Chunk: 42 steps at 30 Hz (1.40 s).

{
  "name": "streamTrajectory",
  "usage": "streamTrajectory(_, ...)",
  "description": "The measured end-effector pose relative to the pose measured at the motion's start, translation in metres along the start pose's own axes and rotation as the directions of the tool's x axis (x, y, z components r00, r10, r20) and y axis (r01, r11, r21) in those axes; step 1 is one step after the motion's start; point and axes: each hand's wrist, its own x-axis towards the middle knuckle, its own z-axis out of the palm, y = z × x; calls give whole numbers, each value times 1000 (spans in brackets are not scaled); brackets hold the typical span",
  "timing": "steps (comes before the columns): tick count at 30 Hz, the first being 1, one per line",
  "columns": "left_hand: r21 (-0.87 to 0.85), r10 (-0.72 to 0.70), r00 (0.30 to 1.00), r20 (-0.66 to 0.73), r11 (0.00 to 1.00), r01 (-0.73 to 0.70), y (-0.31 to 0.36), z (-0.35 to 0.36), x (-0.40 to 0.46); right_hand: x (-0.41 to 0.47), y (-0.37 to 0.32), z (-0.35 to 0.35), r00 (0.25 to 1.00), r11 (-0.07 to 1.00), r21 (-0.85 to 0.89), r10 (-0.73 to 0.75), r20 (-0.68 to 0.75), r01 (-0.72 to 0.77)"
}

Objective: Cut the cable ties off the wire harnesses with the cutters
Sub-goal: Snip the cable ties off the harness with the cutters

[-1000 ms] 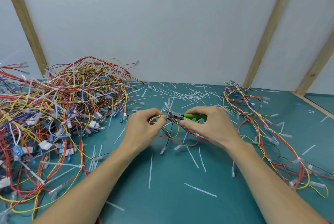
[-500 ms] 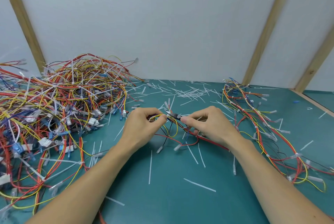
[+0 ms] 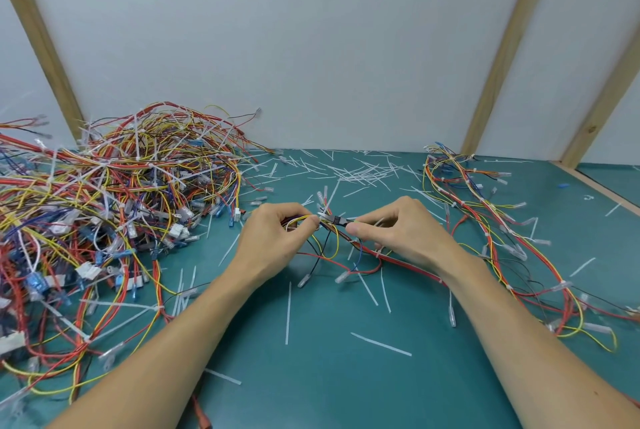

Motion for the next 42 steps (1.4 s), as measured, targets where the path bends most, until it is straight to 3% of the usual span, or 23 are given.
streamTrajectory(12,31,0,998,-65,1000,2,-3,4,0,4,2,11,985,983,-159,-112,-128,91)
streamTrajectory(42,99,46,993,-105,994,-36,-11,6,1,6,6,21,976,987,-112,-136,-172,118)
